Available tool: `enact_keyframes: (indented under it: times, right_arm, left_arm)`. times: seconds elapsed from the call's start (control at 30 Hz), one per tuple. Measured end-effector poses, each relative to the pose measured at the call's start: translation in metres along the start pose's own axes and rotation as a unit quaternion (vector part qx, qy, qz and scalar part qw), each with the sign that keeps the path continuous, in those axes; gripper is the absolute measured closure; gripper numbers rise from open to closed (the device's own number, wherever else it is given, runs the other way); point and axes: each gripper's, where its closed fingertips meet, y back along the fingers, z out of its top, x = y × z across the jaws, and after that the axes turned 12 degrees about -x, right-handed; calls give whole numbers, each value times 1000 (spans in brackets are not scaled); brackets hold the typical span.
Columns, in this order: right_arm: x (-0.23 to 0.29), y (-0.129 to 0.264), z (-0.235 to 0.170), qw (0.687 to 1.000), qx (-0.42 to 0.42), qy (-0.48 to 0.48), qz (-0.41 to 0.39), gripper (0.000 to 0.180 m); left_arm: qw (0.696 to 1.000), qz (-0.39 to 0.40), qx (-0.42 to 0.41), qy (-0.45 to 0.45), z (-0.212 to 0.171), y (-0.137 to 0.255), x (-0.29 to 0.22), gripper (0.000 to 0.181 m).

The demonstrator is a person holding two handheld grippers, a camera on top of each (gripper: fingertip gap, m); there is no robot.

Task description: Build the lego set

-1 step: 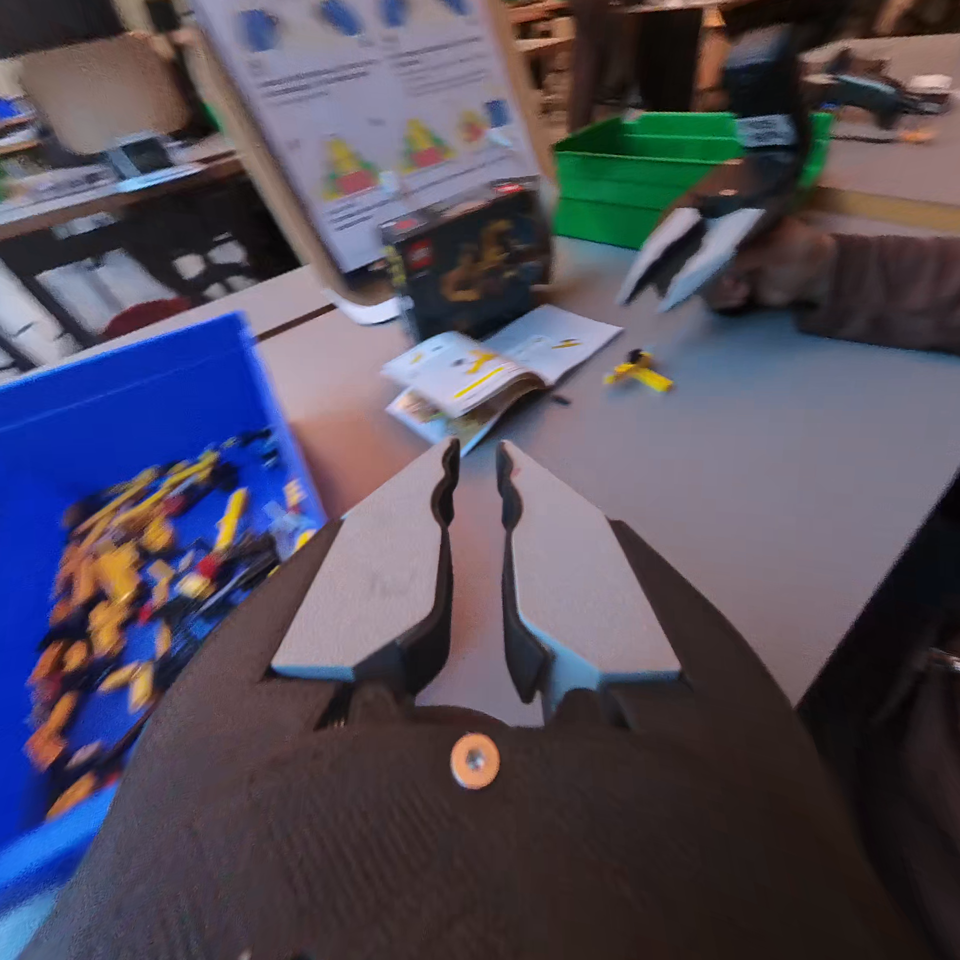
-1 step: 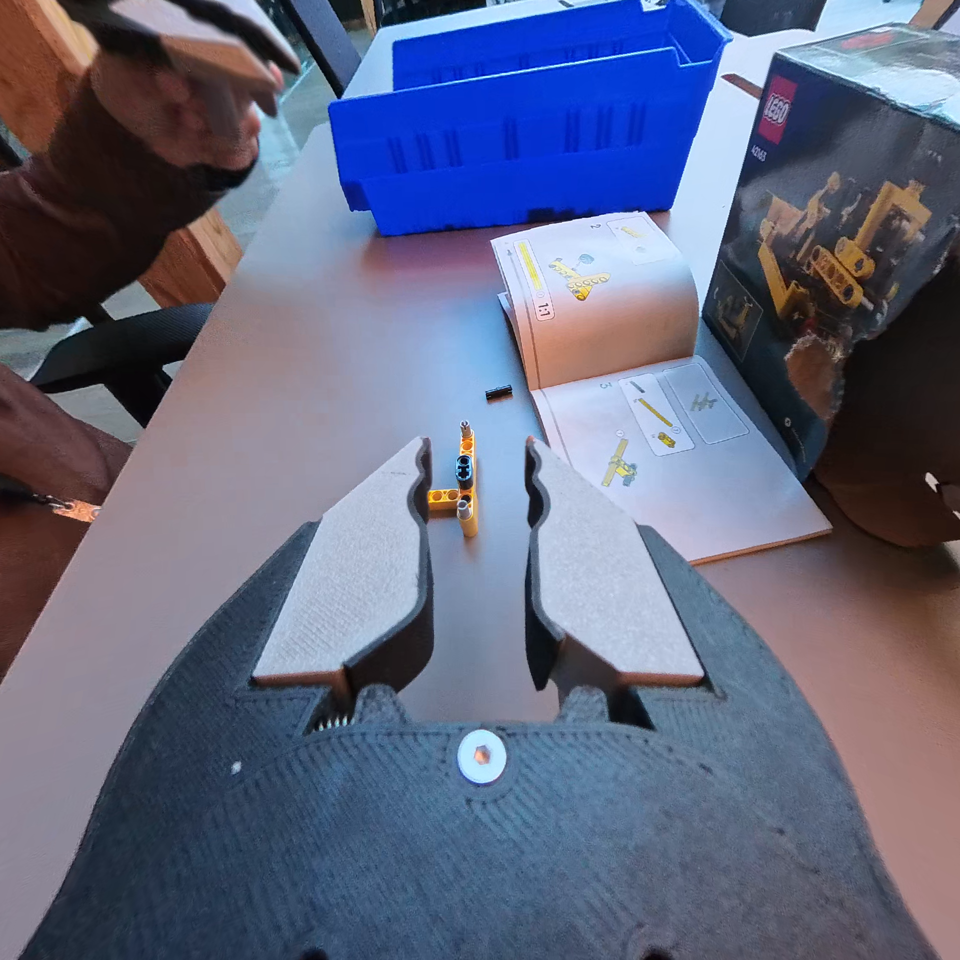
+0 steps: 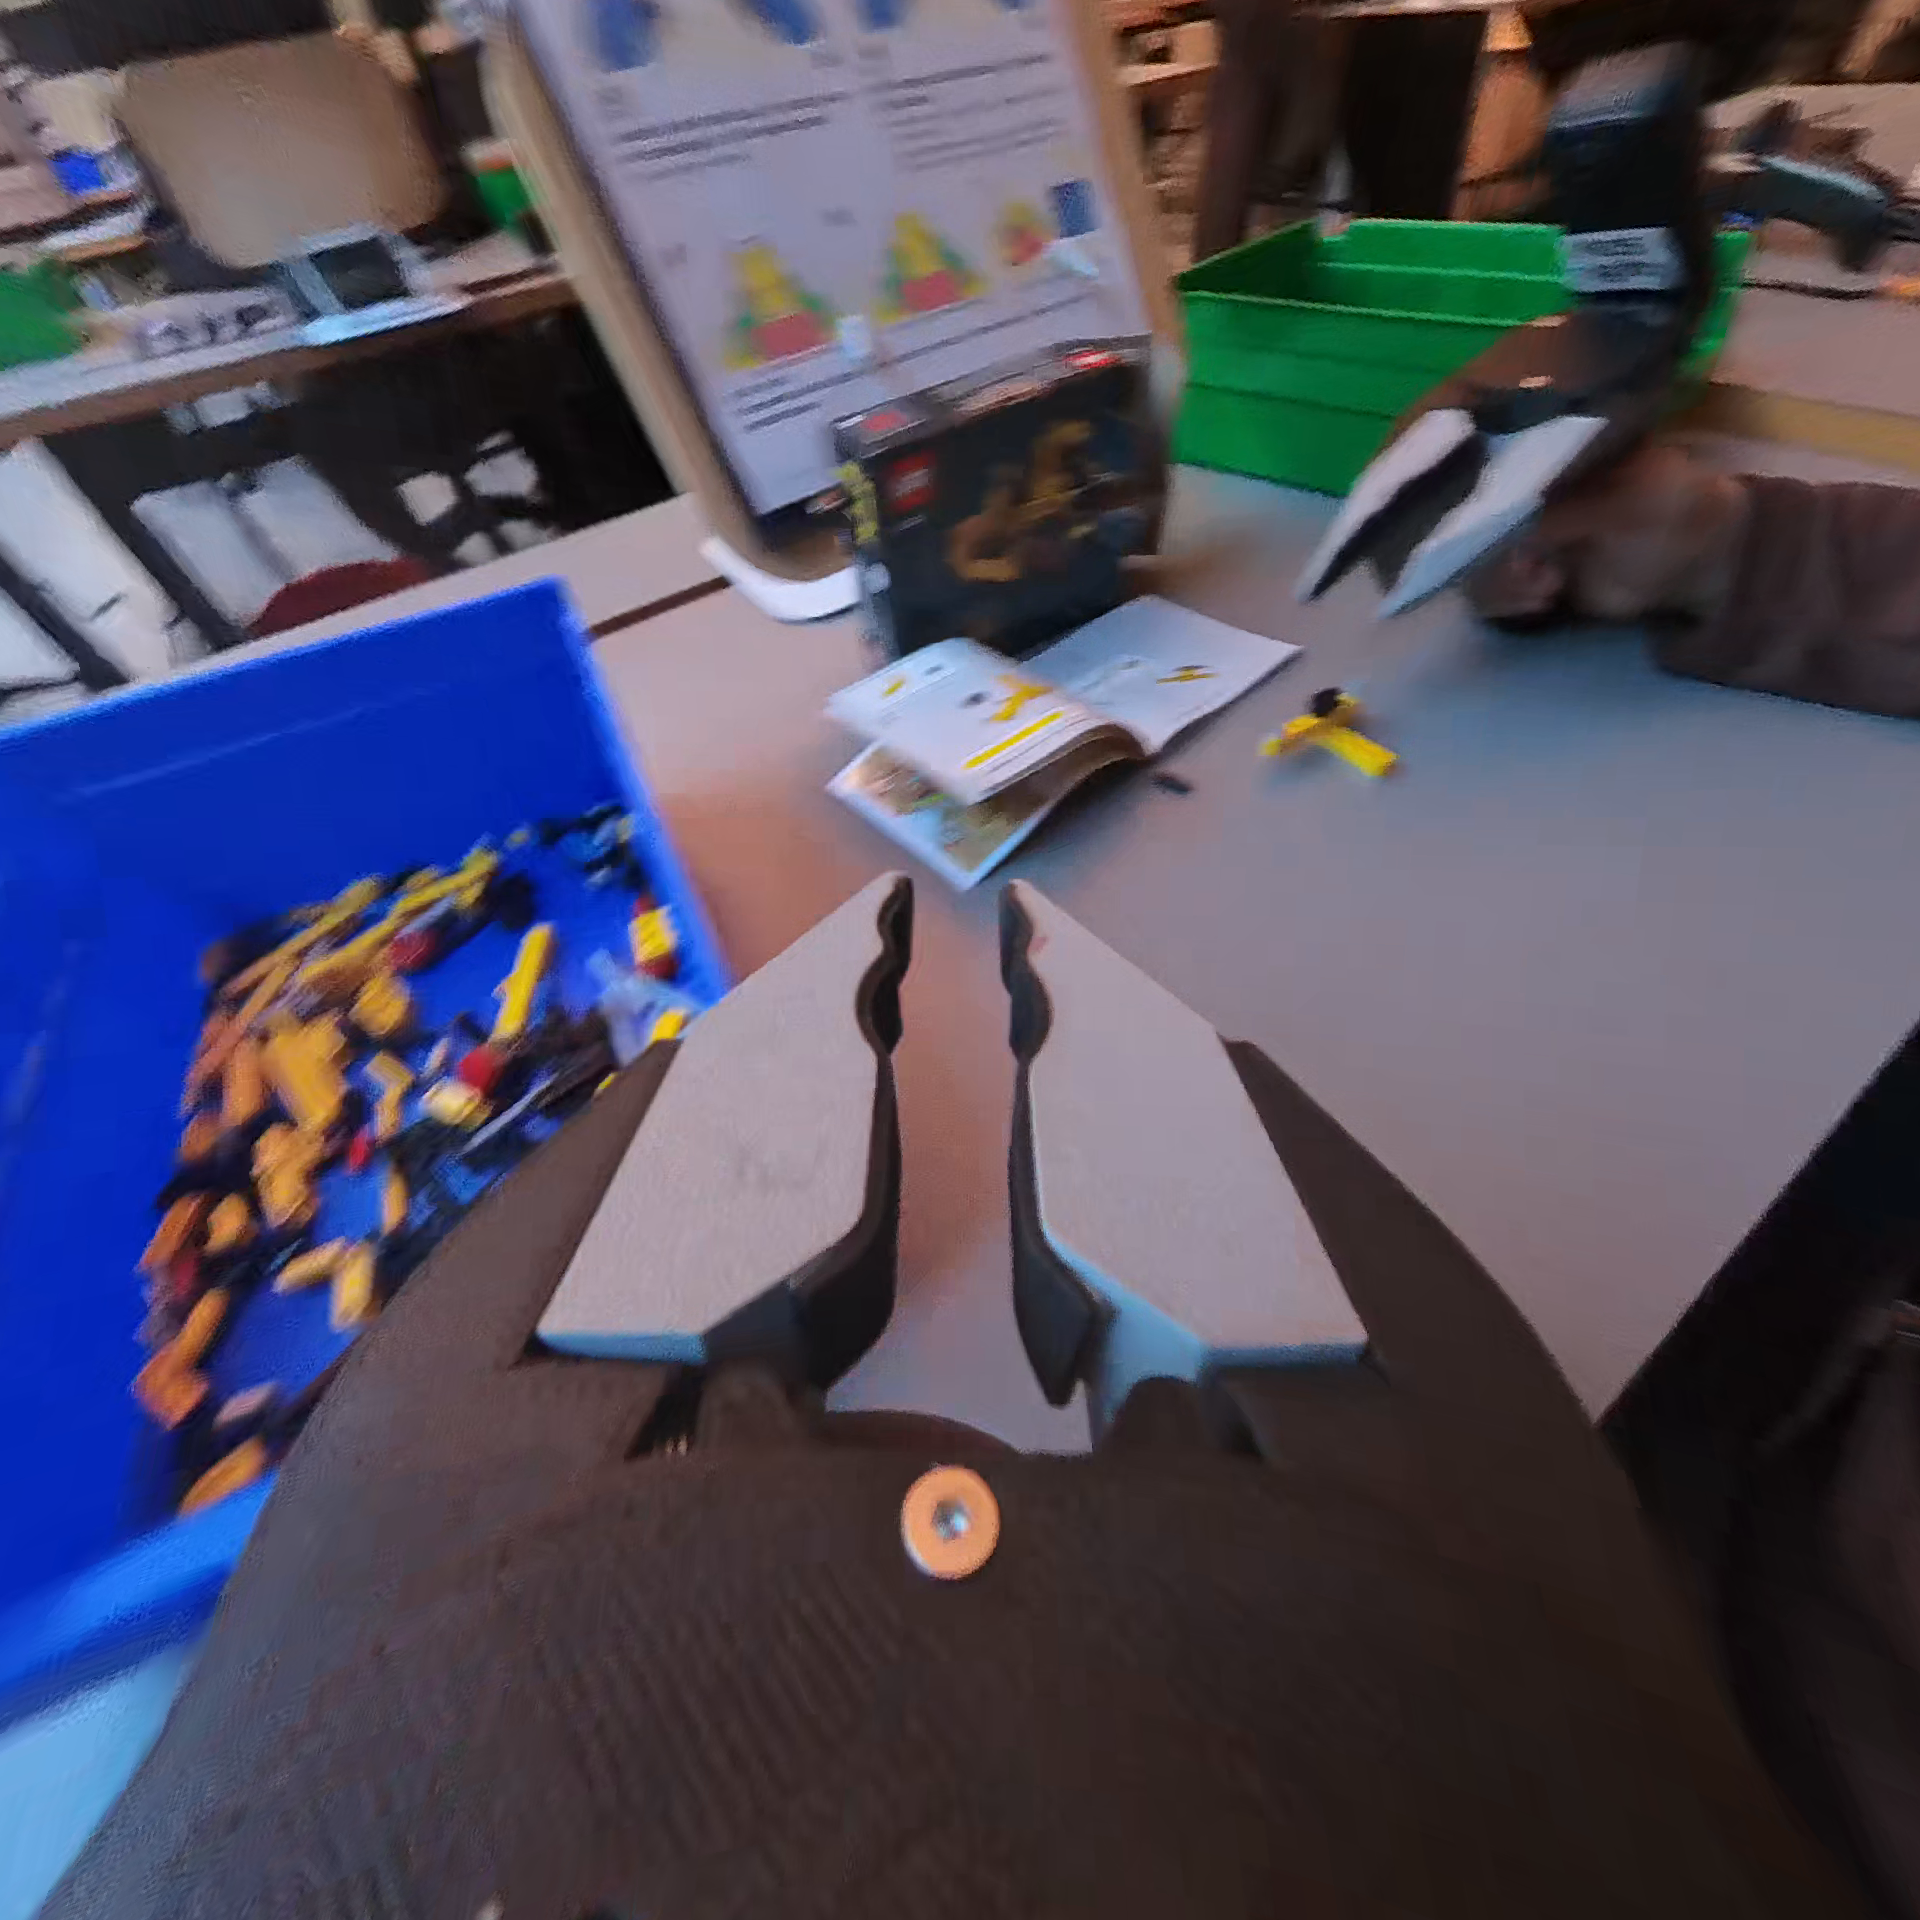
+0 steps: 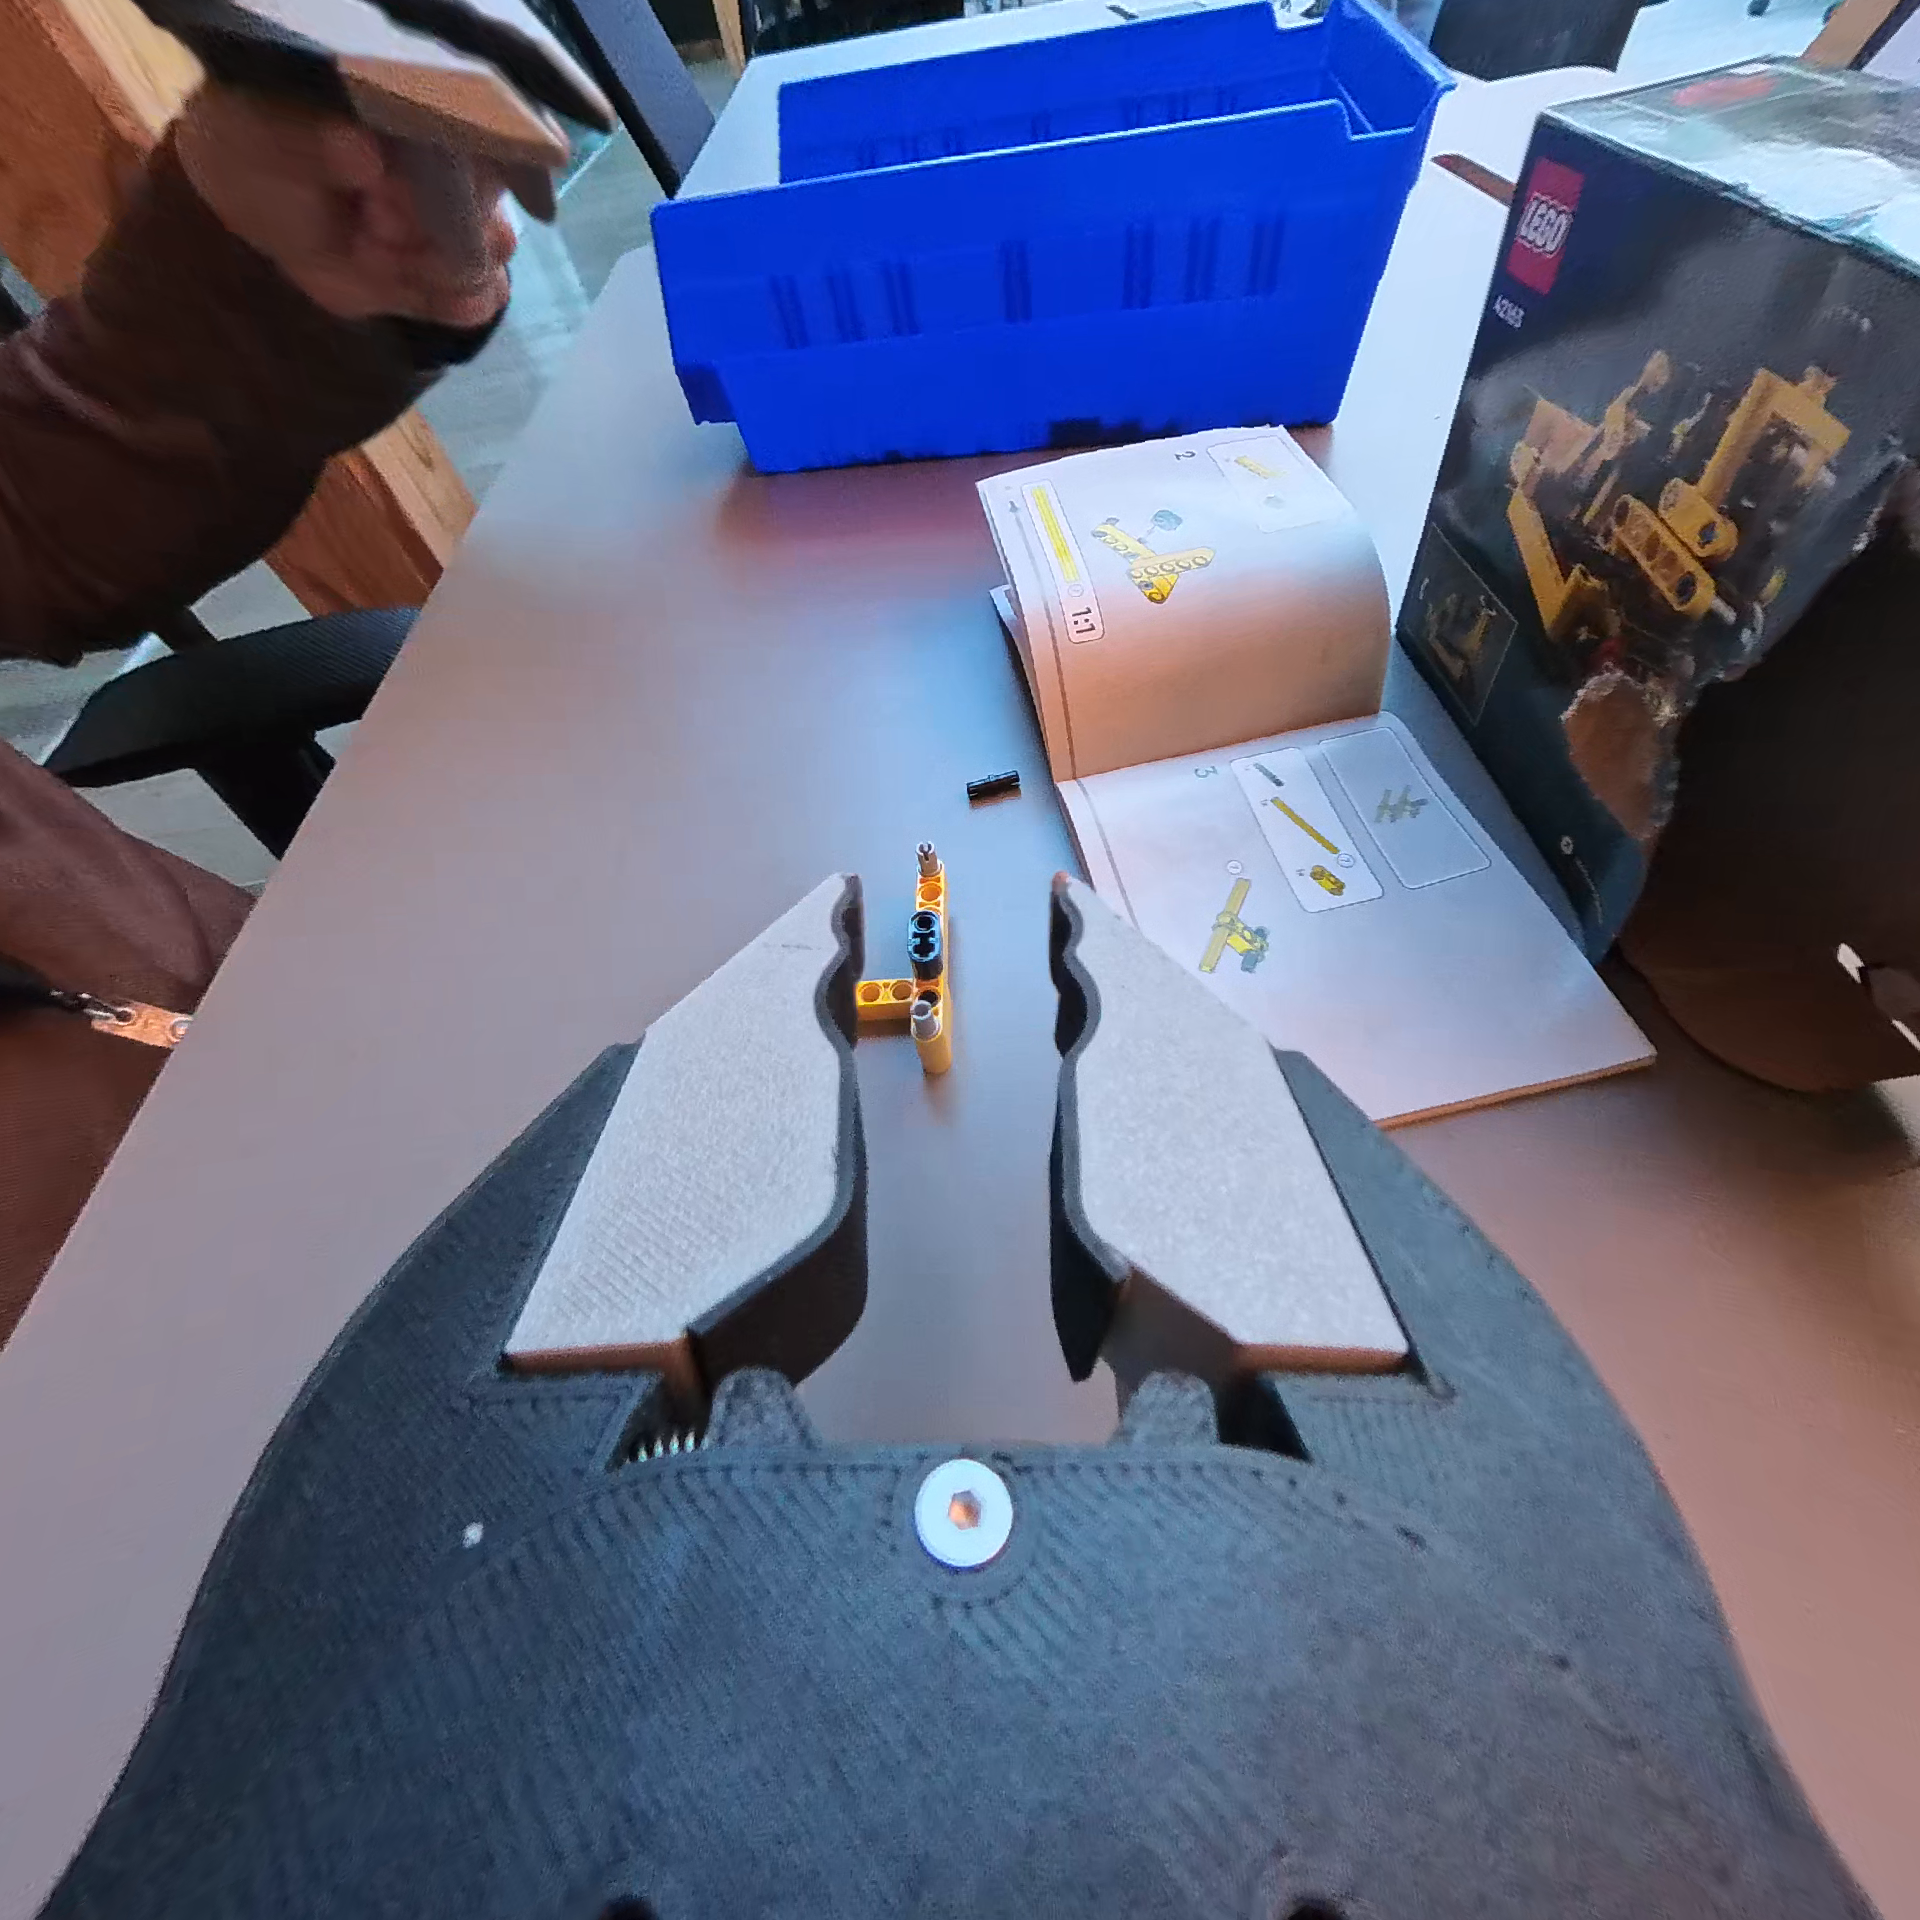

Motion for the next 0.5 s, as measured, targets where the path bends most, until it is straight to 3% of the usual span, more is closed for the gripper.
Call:
enact_keyframes:
  times: [0.23,0.5]
  right_arm:
    - [-3,2,2,1000,-7,4,-16,147]
    - [-5,1,0,1000,-1,-3,-16,147]
  left_arm:
    - [987,126,96,28,-31,47,102,156]
    - [973,108,204,3,-57,-9,176,168]
